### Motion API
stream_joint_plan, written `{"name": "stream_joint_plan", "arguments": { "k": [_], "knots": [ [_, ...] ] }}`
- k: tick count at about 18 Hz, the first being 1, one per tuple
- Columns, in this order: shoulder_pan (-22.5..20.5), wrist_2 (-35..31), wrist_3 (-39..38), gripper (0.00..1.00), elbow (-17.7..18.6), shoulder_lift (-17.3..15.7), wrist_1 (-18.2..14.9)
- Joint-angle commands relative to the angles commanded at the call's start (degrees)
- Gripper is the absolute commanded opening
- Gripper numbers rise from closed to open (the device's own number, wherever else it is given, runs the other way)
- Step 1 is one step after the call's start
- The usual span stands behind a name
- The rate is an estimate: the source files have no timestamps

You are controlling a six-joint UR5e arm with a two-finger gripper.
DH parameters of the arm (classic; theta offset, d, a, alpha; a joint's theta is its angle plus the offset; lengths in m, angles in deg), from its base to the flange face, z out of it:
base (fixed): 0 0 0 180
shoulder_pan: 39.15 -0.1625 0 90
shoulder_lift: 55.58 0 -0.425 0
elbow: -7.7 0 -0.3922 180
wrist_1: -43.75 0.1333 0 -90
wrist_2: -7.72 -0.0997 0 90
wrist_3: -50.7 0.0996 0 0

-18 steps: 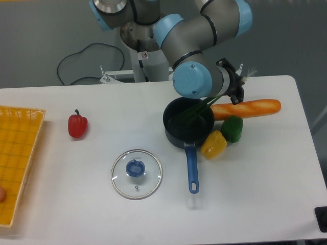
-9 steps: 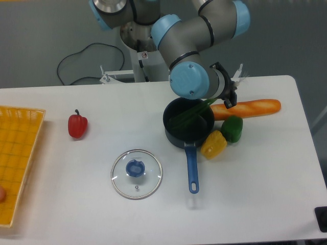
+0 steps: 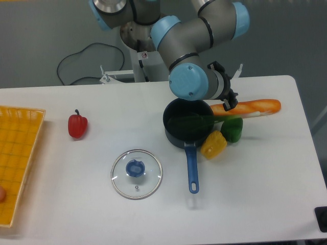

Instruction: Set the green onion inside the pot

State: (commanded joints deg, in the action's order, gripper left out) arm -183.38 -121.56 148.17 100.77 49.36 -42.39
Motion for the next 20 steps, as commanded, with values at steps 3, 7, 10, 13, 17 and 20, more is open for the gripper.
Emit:
{"name": "stream_joint_plan", "arguments": {
  "k": [3, 7, 10, 13, 17, 20],
  "knots": [
    [0.0, 1.6, -0.1, 0.99, -0.3, 0.0, 0.1],
    [-0.4, 8.7, -2.7, 1.0, -2.0, 0.0, 0.8],
    [-0.8, 17.1, -4.9, 1.0, -3.5, -0.1, 2.3],
    [-1.1, 20.7, -6.5, 1.0, -4.1, -0.1, 3.3],
    [-0.9, 26.2, -7.1, 1.0, -4.2, -0.3, 8.0],
    [-0.4, 26.3, -6.5, 1.0, -4.2, -0.6, 12.2]
  ]
}}
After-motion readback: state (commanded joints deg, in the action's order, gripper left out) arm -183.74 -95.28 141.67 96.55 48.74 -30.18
